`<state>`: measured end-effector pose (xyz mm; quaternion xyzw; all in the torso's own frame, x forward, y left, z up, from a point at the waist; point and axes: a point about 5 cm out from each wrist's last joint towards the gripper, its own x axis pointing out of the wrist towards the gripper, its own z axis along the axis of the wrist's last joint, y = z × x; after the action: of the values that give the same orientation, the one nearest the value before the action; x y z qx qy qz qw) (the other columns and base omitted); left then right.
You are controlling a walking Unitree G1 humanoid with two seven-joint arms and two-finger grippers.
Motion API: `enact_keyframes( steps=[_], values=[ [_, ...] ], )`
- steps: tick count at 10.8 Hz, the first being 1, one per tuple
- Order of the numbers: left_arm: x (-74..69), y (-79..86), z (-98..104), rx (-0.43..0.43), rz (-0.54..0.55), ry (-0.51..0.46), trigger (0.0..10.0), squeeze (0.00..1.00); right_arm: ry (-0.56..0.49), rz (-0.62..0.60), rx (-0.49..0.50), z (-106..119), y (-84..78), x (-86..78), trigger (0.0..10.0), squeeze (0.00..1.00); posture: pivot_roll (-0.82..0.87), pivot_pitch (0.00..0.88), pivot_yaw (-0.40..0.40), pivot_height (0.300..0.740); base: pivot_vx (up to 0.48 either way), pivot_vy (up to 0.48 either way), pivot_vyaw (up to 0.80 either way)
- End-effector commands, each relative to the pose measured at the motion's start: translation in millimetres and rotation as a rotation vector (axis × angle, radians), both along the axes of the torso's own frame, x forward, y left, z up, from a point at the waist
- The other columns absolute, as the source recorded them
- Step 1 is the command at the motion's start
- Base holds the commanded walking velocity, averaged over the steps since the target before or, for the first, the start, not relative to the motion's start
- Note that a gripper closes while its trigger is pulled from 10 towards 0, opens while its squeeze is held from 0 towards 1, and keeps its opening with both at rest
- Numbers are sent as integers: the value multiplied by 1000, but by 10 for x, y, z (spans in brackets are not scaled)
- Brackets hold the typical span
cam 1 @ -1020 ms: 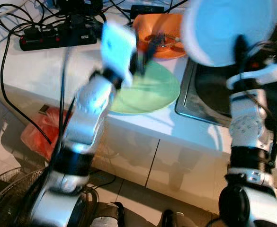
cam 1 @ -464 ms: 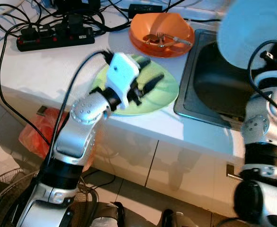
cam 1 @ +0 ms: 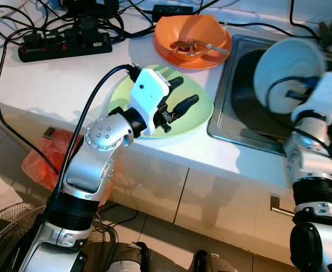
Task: Kitchen organization
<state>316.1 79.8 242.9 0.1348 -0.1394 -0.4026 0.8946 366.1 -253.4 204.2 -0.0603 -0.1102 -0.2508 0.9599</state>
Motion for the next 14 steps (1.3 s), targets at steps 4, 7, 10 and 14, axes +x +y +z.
enact_keyframes(
  steps=[4, 7, 10, 14],
  values=[
    [-55, -23, 11, 6, -33, 2, 10000, 0, 159, 112, -182, -132, 227, 105, 10000, 0, 78, 152, 5, 740, 0, 0, 0],
    [-66, -28, 9, 13, -38, 2, 10000, 0, 209, 205, -191, -252, 409, 130, 10000, 1000, 84, 146, 3, 740, 0, 0, 0],
    [-72, -28, 5, 12, -37, 6, 10000, 0, 219, 219, -177, -273, 418, 132, 10000, 1000, 82, 154, 3, 740, 0, 0, 0],
    [-73, -26, 3, 10, -34, 9, 10000, 0, 193, 242, -164, -246, 457, 136, 10000, 0, 82, 157, 3, 740, 0, 0, 0]
  ],
)
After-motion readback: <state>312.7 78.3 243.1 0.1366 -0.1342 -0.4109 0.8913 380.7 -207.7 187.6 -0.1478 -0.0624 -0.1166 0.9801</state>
